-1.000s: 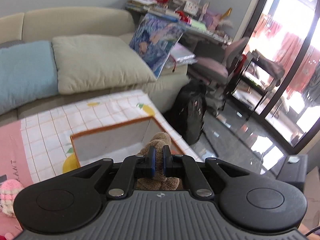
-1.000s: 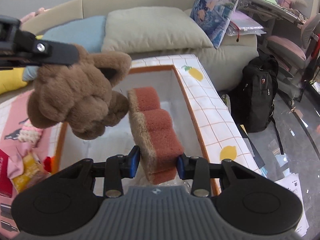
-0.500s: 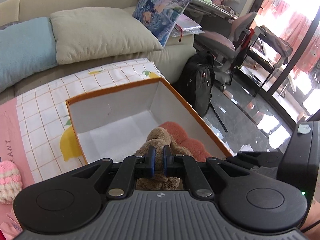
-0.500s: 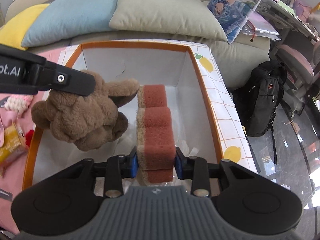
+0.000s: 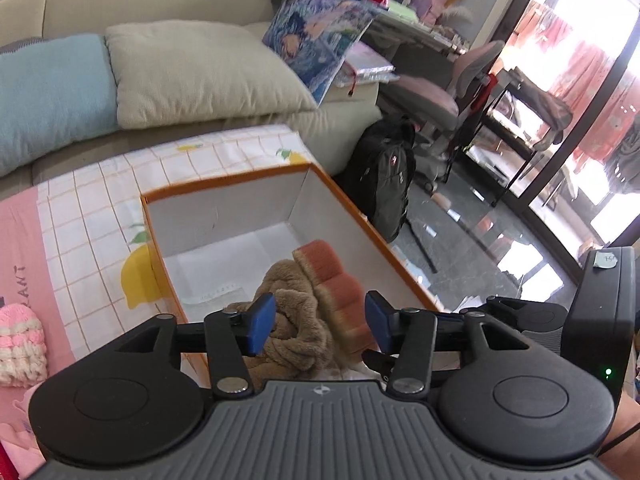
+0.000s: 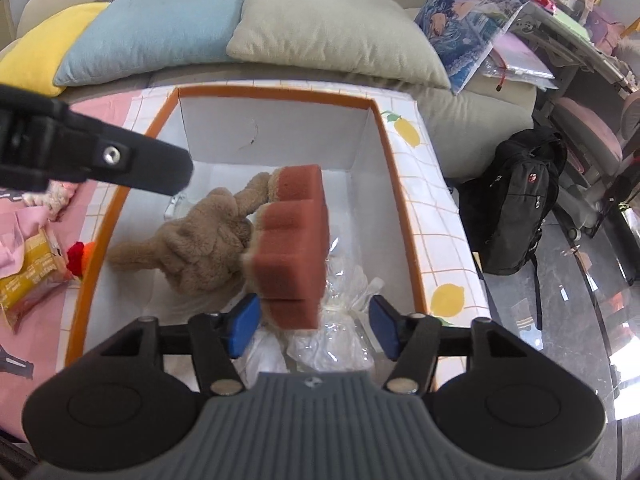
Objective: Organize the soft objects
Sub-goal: 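Move both grippers back to the pink cloth and orange crochet ball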
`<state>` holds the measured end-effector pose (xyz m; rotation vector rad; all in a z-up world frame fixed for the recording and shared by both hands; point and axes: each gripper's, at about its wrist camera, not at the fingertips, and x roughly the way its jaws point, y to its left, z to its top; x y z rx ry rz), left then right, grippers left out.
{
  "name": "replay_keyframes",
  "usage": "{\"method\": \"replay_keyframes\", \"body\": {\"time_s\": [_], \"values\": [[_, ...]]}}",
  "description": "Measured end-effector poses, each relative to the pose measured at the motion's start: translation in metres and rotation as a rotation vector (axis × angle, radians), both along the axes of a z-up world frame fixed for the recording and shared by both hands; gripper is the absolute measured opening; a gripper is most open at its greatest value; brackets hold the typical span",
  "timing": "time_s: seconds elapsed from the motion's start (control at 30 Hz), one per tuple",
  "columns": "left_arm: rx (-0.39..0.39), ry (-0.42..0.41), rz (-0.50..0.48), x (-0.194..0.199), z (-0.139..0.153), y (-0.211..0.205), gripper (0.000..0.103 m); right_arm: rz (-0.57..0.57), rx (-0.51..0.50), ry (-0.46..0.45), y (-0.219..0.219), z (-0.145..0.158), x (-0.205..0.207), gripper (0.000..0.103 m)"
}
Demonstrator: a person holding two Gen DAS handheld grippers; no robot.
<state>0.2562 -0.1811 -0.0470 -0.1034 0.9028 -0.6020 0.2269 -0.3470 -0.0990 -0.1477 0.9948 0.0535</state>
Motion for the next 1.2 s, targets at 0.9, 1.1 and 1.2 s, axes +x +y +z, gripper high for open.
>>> {"method": "replay_keyframes", "body": {"time_s": [0.9, 1.1, 1.2], "values": [[0.097, -0.183, 0.272, -0.131, 0.031, 0.159, 0.066, 0.092, 0.201, -0.266, 0.117, 0.057, -0.102, 0.074], [0.152, -0.177, 0.323, -0.155, 0.013, 0.194, 0.066, 0.169, 0.23, -0.245, 0.15, 0.049, -0.108, 0.074], [0.153, -0.18, 0.339, -0.164, 0.003, 0.208, 0.066, 0.213, 0.206, -0.244, 0.165, 0.044, -0.112, 0.074]]}}
